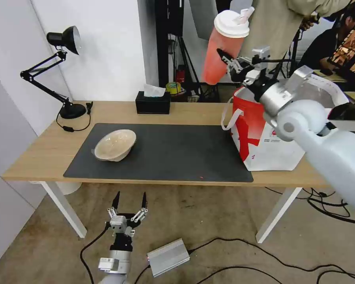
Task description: Pick up the trash from the table and place it into the takeout bag.
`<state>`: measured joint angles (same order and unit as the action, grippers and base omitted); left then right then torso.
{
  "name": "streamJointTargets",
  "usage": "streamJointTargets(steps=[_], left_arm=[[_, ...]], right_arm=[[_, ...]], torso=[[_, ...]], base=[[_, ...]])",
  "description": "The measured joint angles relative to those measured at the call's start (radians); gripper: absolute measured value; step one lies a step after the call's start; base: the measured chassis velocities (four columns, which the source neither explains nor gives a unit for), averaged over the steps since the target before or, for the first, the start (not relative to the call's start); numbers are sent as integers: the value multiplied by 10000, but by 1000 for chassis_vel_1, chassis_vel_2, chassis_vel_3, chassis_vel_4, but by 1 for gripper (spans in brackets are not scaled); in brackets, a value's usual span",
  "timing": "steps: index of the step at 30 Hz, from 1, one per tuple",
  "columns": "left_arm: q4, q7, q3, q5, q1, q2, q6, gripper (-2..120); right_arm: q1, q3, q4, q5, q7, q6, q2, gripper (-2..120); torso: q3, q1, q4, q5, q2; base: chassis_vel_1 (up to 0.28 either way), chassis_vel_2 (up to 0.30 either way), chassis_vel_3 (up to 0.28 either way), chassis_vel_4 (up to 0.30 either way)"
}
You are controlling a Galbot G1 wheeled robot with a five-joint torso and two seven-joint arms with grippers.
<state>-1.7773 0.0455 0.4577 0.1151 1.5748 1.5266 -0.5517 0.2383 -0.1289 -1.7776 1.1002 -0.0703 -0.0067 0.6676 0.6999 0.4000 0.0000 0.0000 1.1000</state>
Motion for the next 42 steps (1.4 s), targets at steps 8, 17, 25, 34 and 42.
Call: streamJointTargets(steps=[8, 17, 25, 34, 42], left_arm=[[34, 57, -78, 17, -32, 12, -1, 100], [68, 176, -177, 32, -46, 26, -1, 100], [15, 179, -186, 31, -32, 34, -16, 100], [-25, 179, -163, 51, -36, 20, -28, 100], [-48, 179, -158, 45, -42, 48, -28, 100]], right_arm=[[769, 671, -417, -29, 3, 57, -606, 2], [1917, 2074, -613, -458, -122, 259, -1350, 1], [2500, 2746, -399, -823, -252, 383, -1570, 1], [2736, 3097, 151, -1429, -327, 459, -1518, 1], [2828, 3179, 767, -1981, -462, 640, -1430, 1]], torso=[[0, 0, 0, 1, 0], [0, 0, -1, 1, 0], [1, 0, -1, 1, 0], [1, 0, 0, 0, 0], [1, 0, 0, 0, 0]], base=[[0, 0, 0, 0], [0, 0, 0, 0], [0, 0, 0, 0], [0, 0, 0, 0], [0, 0, 0, 0]])
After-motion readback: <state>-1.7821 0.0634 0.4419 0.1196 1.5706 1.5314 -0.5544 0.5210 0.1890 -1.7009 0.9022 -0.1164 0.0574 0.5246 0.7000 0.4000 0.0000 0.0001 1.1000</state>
